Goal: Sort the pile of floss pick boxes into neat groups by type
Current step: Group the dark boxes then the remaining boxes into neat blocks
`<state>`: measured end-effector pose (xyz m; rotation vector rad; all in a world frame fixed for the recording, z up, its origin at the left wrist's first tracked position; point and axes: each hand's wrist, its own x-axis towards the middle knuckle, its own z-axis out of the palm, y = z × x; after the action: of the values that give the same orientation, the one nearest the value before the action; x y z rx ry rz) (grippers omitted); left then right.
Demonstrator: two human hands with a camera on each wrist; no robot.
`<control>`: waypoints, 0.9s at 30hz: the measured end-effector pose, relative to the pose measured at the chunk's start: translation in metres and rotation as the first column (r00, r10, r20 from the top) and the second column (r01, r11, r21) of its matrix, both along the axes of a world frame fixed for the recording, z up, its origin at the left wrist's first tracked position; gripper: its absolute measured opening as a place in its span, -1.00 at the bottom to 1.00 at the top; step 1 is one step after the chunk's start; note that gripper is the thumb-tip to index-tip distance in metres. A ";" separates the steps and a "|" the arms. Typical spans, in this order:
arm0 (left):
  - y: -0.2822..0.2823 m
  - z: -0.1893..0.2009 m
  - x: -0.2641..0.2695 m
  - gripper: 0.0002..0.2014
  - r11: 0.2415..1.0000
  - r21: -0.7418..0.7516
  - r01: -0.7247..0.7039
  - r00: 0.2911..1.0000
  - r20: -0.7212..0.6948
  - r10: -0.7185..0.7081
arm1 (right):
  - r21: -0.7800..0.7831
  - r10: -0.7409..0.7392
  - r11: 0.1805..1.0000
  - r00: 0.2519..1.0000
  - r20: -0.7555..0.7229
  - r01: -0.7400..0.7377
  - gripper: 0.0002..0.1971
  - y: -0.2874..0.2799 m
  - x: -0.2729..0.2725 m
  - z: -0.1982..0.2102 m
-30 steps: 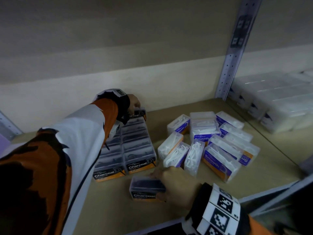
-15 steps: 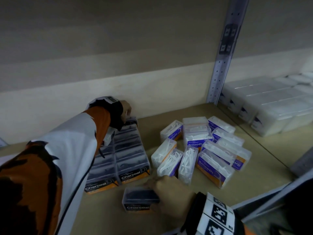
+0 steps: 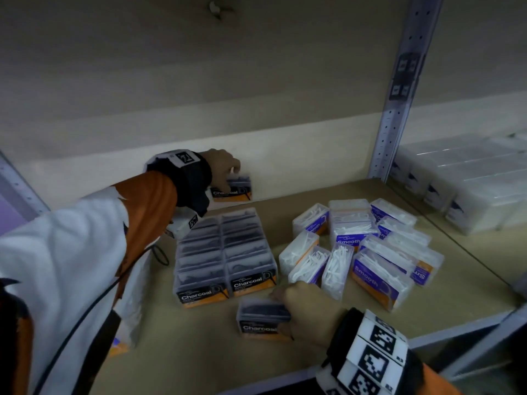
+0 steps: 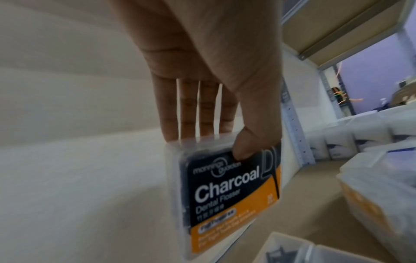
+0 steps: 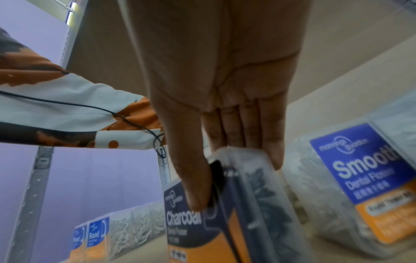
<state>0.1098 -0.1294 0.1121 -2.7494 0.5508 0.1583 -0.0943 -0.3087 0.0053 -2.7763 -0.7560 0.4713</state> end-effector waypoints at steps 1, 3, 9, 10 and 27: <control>0.001 0.005 -0.008 -0.45 1.000 -0.016 0.001 1.000 0.001 -0.001 | -0.007 -0.006 1.000 1.000 0.000 0.006 -0.62 0.000 0.000 0.000; 0.004 0.012 -0.027 -0.44 0.999 -0.045 0.002 1.000 0.009 -0.002 | -0.016 -0.024 1.000 1.000 -0.003 0.024 -0.62 0.001 0.000 -0.001; 0.015 0.023 -0.086 -0.44 0.997 -0.074 0.035 0.999 0.031 -0.032 | 0.001 -0.004 1.000 0.996 0.085 0.004 -0.54 0.002 -0.003 -0.001; 0.018 0.024 -0.096 -0.44 0.996 -0.085 0.031 0.999 0.026 -0.029 | 0.001 0.002 1.000 0.995 0.099 -0.002 -0.53 0.002 -0.003 0.000; 0.050 -0.049 -0.211 -0.43 0.985 -0.171 -0.006 0.987 -0.162 -0.022 | 0.048 0.007 0.999 0.986 0.169 -0.015 -0.54 0.004 -0.004 0.003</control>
<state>-0.1007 -0.0793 0.0631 -2.9182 0.6456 0.3524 -0.0981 -0.3045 0.0079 -2.7926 -0.8079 0.2182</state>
